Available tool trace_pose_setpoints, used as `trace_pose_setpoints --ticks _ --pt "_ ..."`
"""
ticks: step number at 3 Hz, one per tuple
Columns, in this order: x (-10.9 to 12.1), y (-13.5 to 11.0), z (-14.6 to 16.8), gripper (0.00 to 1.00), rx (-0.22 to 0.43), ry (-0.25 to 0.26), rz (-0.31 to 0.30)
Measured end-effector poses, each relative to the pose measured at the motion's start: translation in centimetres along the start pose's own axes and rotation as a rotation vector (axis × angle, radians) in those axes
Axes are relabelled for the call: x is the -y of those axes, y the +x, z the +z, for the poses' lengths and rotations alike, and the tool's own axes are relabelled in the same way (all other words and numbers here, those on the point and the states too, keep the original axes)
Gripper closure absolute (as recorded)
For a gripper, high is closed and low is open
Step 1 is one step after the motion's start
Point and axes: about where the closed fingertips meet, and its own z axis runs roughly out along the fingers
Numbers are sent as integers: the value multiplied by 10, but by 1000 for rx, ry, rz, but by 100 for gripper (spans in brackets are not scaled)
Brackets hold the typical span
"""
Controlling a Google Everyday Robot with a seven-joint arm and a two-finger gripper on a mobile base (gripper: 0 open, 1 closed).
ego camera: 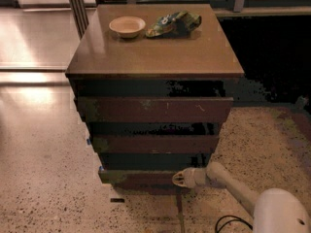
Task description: Close bottom drawer
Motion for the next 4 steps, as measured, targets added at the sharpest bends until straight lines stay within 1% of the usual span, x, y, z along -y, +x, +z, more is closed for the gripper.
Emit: trace_pose_setpoints --ticks 1,2,3,4 --pt "22 7 -3 100 -32 39 -29" --pt "53 17 -9 100 -90 106 -58" --pt "51 20 2 100 -84 96 -56" --pt "61 29 16 100 -96 101 -91"
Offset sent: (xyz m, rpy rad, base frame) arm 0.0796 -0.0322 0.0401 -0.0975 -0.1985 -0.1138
